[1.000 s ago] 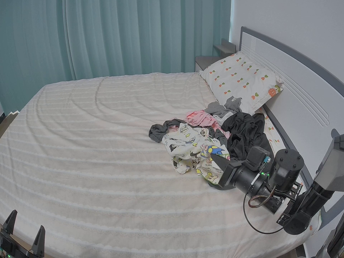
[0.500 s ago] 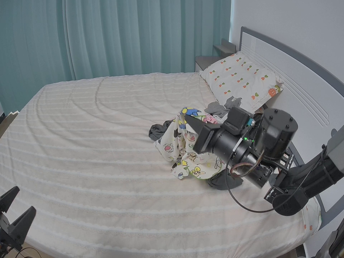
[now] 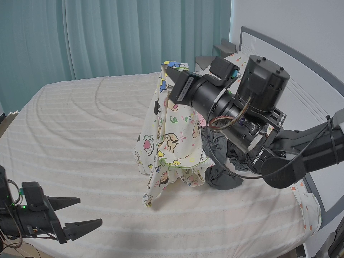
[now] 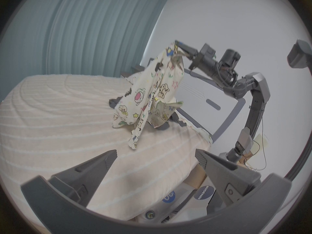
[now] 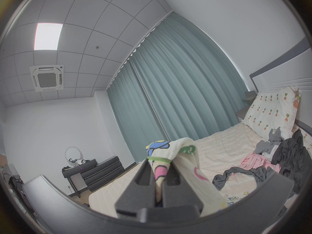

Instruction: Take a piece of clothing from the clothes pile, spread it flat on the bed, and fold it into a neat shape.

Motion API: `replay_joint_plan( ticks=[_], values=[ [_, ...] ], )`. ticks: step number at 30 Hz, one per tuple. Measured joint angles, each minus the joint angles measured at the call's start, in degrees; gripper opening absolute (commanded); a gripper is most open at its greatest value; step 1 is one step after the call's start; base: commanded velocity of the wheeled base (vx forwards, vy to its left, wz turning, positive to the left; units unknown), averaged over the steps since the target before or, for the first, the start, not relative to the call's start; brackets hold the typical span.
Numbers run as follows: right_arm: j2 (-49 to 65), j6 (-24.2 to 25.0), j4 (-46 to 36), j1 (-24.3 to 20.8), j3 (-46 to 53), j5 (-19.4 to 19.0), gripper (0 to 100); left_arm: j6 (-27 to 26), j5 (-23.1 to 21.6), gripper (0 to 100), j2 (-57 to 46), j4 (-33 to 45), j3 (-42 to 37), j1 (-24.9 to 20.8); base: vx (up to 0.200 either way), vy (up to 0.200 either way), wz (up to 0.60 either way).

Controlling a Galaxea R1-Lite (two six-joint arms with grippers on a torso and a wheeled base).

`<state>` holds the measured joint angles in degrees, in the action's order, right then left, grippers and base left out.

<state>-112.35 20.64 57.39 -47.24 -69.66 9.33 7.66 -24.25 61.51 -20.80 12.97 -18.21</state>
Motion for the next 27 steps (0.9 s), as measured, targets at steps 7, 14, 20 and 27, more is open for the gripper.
replay_joint_plan(
  ticks=[7, 14, 20, 27],
  values=[
    [-1.1, 0.7, -0.9, -1.4, -1.0, 1.0, 0, -1.6, -0.2, 100, 12.7, -7.1, -1.3, -2.5, 0.000, 0.000, 0.00],
    [-1.5, 2.3, -1.8, -3.0, -1.2, 1.9, 0, -3.4, 1.8, 100, 24.8, -19.1, -1.5, -3.5, 0.000, 0.000, 0.00],
    [-1.8, 4.9, -2.4, -3.9, -1.0, 2.1, 0, -3.6, 10.3, 100, 35.5, -28.9, -0.8, -4.8, 0.000, 0.000, 0.00],
    [-1.9, 5.7, -2.5, -4.3, -0.7, 2.2, 0, -3.6, 15.0, 100, 48.8, -43.2, 1.4, -6.2, 0.000, 0.000, 0.00]
  ],
)
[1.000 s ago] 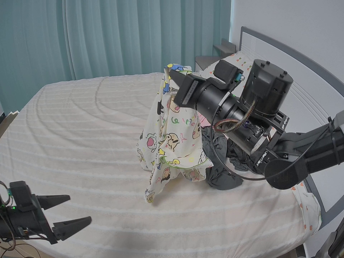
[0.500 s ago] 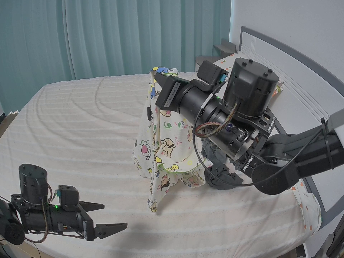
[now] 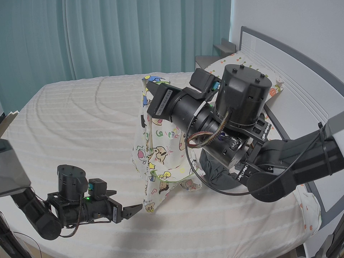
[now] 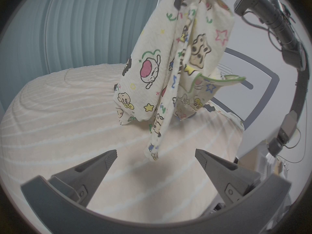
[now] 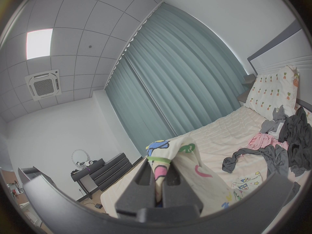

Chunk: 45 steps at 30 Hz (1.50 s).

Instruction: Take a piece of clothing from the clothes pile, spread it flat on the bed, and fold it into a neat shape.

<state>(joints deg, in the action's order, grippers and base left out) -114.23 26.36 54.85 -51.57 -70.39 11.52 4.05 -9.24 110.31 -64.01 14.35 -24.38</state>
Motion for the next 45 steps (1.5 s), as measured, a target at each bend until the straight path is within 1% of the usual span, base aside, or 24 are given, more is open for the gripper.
replay_joint_plan(
  ticks=[3, 7, 13, 21, 22, 26, 30, 33, 38, 42, 45],
  values=[
    [0.0, 0.3, 0.0, -0.2, 0.0, 0.0, 0, 0.1, 0.9, 100, 5.3, -5.5, 1.5, -0.3, 0.000, 0.000, 0.00],
    [-0.1, 0.6, 0.0, -0.6, 0.1, 0.0, 0, 0.3, 1.5, 100, 12.1, -9.3, 4.7, -1.2, 0.000, 0.000, 0.00],
    [-0.3, 0.9, 0.0, -0.9, 0.2, 0.0, 0, 3.0, 2.0, 100, 19.3, -10.5, 12.7, -2.8, 0.000, 0.000, 0.00],
    [-0.2, 0.9, 0.0, -0.7, 0.3, 0.0, 0, 4.5, 3.1, 100, 26.3, -10.7, 20.9, -3.6, 0.000, 0.000, 0.00],
    [-0.1, 0.9, 0.1, -0.6, 0.3, 0.0, 0, 4.6, 3.1, 0, 27.1, -10.7, 21.6, -3.7, 0.000, 0.000, 0.00],
    [0.0, 1.1, 0.2, 0.3, 1.1, 0.0, 0, 4.8, 3.4, 0, 29.5, -10.9, 23.3, -3.9, 0.000, 0.000, 0.00],
    [0.3, 3.0, 0.5, 2.5, 3.2, 0.1, 0, 7.1, 4.2, 0, 30.6, -11.9, 23.3, -4.1, 0.000, 0.000, 0.00],
    [0.9, 4.1, 0.9, 4.1, 5.8, -0.2, 0, 8.2, 5.9, 0, 30.8, -15.1, 21.8, -4.1, 0.000, 0.000, 0.00],
    [1.9, 4.5, 3.6, 8.2, 11.7, -0.9, 0, 8.7, 7.0, 0, 30.2, -24.1, 15.1, -4.0, 0.000, 0.000, 0.00],
    [2.4, 4.4, 8.1, 12.2, 18.2, -1.4, 0, 9.1, 7.4, 0, 26.9, -24.8, 8.1, -3.8, 0.000, 0.000, 0.00],
    [2.6, 4.0, 12.7, 15.1, 22.5, -1.6, 0, 9.4, 7.6, 0, 22.8, -24.9, 4.6, -3.2, 0.000, 0.000, 0.00]
  ],
)
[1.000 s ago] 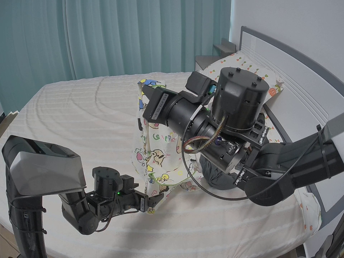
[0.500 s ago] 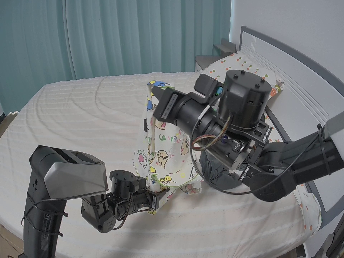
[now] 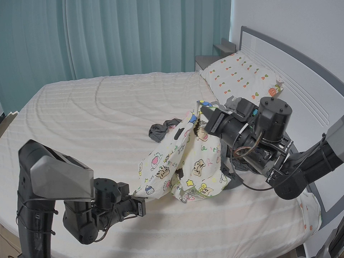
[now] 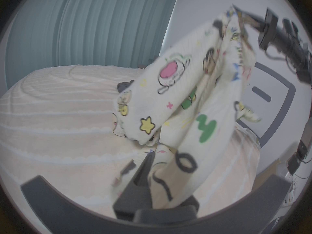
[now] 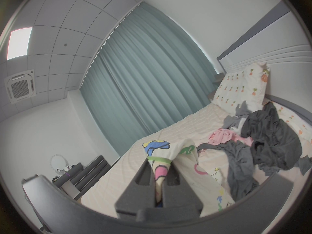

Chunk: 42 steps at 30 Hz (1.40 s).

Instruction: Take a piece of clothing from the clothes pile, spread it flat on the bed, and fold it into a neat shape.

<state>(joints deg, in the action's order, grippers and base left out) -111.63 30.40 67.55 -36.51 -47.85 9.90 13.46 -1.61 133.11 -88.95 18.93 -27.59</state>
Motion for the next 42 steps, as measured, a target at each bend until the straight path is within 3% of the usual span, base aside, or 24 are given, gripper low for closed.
replay_joint_plan(
  ticks=[10, 17, 20, 24, 28, 32, 37, 42],
  values=[
    [-0.4, -5.3, 20.6, 6.9, 16.7, -0.6, 0, 1.7, 1.7, 0, -19.2, 0.0, -8.2, 3.4, 0.000, 0.000, 0.00],
    [0.2, -6.0, 21.4, 8.7, 19.2, -0.7, 0, 8.0, 12.7, 0, -32.7, 0.0, -11.1, 4.7, 0.000, 0.000, 0.00],
    [1.2, -6.1, 21.4, 8.6, 18.1, -0.7, 0, 9.6, 15.3, 0, -35.9, 0.0, -10.6, 4.9, 0.000, 0.000, 0.00],
    [3.9, -6.1, 21.4, 6.3, 17.1, -0.5, 0, 10.4, 20.0, 0, -38.6, 0.0, -7.3, 4.7, 0.000, 0.000, 0.00],
    [7.5, -6.2, 21.5, 3.4, 17.2, -0.5, 0, 11.0, 21.9, 0, -39.8, 0.0, -5.9, 3.7, 0.000, 0.000, 0.00],
    [9.4, -6.1, 21.5, 2.1, 18.6, -0.7, 0, 11.3, 21.0, 0, -40.1, 0.0, -7.6, 1.3, 0.000, 0.000, 0.00],
    [9.5, -5.9, 21.4, 1.4, 19.3, -1.3, 0, 13.0, 13.9, 0, -37.7, 0.0, -12.0, -2.5, 0.000, 0.000, 0.00],
    [9.9, -6.1, 19.1, 0.6, 16.0, -4.3, 0, 14.1, 8.6, 0, -31.8, 0.0, -13.7, -3.7, 0.000, 0.000, 0.00]
  ],
)
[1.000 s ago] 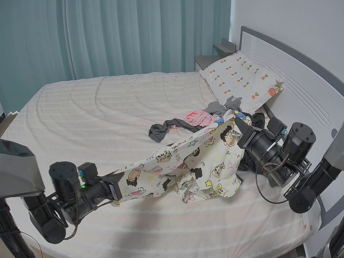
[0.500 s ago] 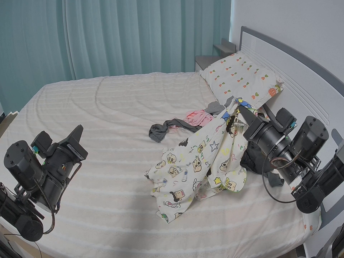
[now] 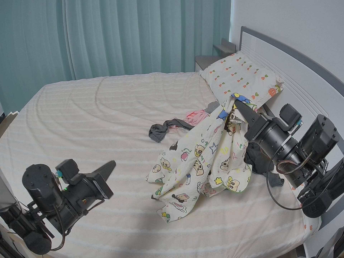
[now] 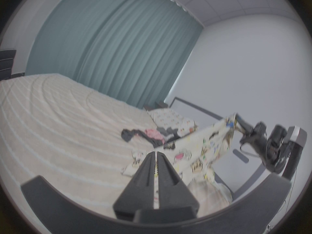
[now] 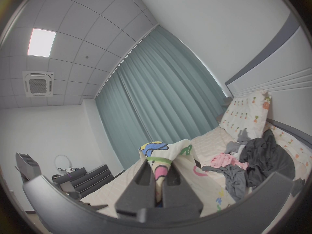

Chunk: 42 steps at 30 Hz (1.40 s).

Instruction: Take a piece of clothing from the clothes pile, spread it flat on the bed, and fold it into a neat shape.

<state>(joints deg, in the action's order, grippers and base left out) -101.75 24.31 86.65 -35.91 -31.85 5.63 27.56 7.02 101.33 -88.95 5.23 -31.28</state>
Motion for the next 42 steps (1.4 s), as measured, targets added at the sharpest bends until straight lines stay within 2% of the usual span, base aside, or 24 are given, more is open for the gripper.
replay_joint_plan(
  ticks=[8, 13, 18, 26, 31, 37, 41, 42],
  values=[
    [2.9, 0.3, -19.4, -2.6, -9.7, -3.2, 0, -1.6, -5.4, 0, 10.0, 0.0, -0.4, -0.1, 0.000, 0.000, 0.00],
    [4.9, 0.5, -31.2, -3.8, -17.7, -3.9, 0, -5.1, -7.2, 0, 16.8, 0.0, 0.4, 0.3, 0.000, 0.000, 0.00],
    [6.8, 0.6, -38.6, -5.5, -24.6, -4.1, 0, -6.5, -7.8, 0, 22.2, 0.0, 3.3, 0.5, 0.000, 0.000, 0.00],
    [9.3, 1.8, -42.5, -8.8, -28.1, -3.9, 0, -6.2, -6.9, 0, 28.9, 0.0, 9.8, 1.6, 0.000, 0.000, 0.00],
    [10.8, 4.1, -44.1, -10.3, -27.7, -3.9, 0, -1.8, -6.3, 0, 32.0, 0.0, 14.0, 2.4, 0.000, 0.000, 0.00],
    [11.6, 5.9, -45.9, -10.7, -28.0, -4.0, 0, 0.0, -11.7, 0, 32.7, 0.0, 14.0, 2.3, 0.000, 0.000, 0.00],
    [11.6, 6.2, -46.2, -10.7, -28.6, -4.1, 0, 0.0, -18.9, 0, 31.7, 0.0, 11.4, 2.0, 0.000, 0.000, 0.00],
    [11.6, 6.2, -46.2, -10.6, -28.6, -4.2, 0, -0.1, -20.0, 100, 31.3, 0.0, 10.9, 2.0, 0.000, 0.000, 0.00]
  ],
)
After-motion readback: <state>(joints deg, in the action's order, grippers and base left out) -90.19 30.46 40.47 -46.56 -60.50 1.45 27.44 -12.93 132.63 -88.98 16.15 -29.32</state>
